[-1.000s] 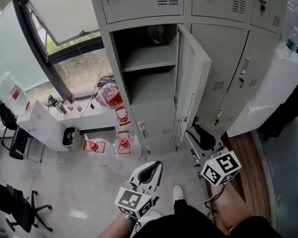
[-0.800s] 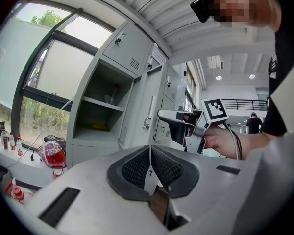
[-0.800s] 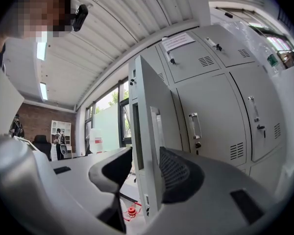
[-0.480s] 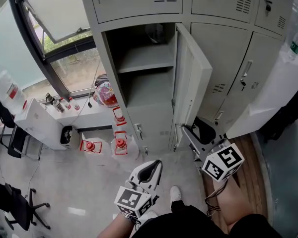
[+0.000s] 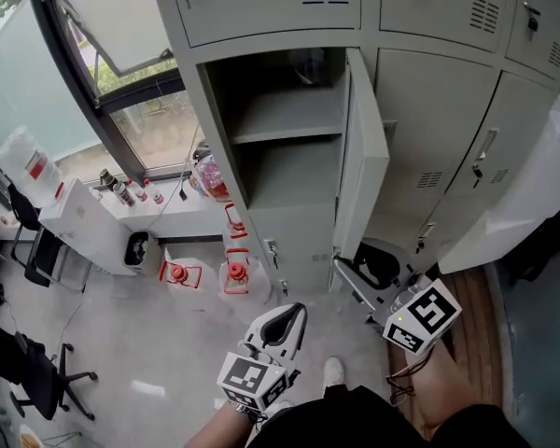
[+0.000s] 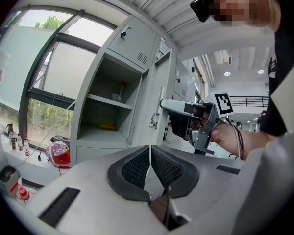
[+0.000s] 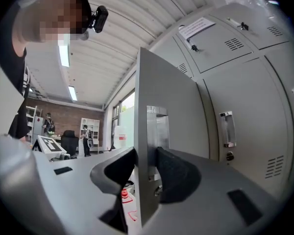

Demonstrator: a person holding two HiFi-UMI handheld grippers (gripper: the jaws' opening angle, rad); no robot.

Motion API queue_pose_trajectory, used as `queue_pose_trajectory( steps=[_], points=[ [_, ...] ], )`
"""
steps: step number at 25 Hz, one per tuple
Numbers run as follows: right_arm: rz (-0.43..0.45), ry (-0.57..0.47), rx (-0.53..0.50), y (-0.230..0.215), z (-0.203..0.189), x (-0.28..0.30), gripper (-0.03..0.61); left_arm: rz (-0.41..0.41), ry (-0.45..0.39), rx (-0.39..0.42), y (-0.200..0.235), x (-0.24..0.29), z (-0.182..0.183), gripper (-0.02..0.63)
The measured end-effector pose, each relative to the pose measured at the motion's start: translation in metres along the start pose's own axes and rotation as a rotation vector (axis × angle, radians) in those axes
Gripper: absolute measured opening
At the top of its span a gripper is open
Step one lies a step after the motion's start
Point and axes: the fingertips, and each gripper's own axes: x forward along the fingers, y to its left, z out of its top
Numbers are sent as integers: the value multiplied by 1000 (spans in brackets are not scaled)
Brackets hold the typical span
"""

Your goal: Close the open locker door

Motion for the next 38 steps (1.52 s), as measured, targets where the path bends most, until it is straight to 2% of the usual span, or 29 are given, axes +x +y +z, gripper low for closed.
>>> queue_pose_trajectory(
  steps=[7,14,23,28,33,38],
  points=[
    [135,-19,-2,18,-1,32,181,68,-14,11,16,12,10,23],
    [205,-32,-3,28,-3,72,173,177,-30,0,40,14,17,23],
    [181,-15,-29,30,-4,123,179,294,-51,-14,65,4,22,22],
    [183,-9,-5,28,-4,148,164,327,-55,-10,81,-3,24,23],
    [153,-5,-1,21,-5,178,155,326,-67,-11,103,-7,32,23],
    [87,9,3,8,-10,209,133,283,-61,20,126,-10,42,23]
  ],
)
